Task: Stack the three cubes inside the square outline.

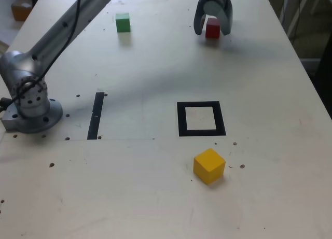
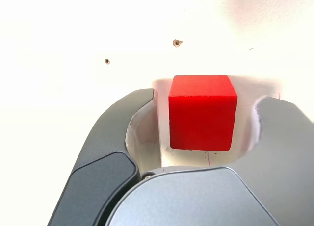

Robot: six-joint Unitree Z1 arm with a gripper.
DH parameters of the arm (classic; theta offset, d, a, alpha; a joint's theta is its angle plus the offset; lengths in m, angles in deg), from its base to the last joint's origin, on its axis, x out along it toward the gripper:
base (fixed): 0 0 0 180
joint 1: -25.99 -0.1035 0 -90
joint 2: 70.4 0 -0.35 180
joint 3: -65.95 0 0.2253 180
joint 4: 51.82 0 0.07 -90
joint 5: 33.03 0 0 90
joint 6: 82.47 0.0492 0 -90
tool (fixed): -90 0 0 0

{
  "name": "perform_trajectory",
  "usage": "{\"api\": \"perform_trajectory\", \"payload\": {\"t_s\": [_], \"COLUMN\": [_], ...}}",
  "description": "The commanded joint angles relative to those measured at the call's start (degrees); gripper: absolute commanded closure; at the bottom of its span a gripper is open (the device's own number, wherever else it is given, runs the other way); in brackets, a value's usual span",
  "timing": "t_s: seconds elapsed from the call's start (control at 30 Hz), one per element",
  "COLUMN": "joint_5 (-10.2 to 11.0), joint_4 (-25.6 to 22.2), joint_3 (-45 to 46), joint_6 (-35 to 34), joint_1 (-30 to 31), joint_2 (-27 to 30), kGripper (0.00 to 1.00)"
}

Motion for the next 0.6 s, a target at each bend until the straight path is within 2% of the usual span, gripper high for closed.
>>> {"api": "perform_trajectory", "payload": {"t_s": [0.0, 0.57], "joint_5": [-0.05, -1.44], "joint_4": [0.18, 1.26], "joint_3": [-0.14, -0.86], "joint_6": [0.13, -1.77], "joint_1": [-0.11, -0.12], "joint_2": [-0.41, -0.58], "kGripper": [0.41, 0.58]}}
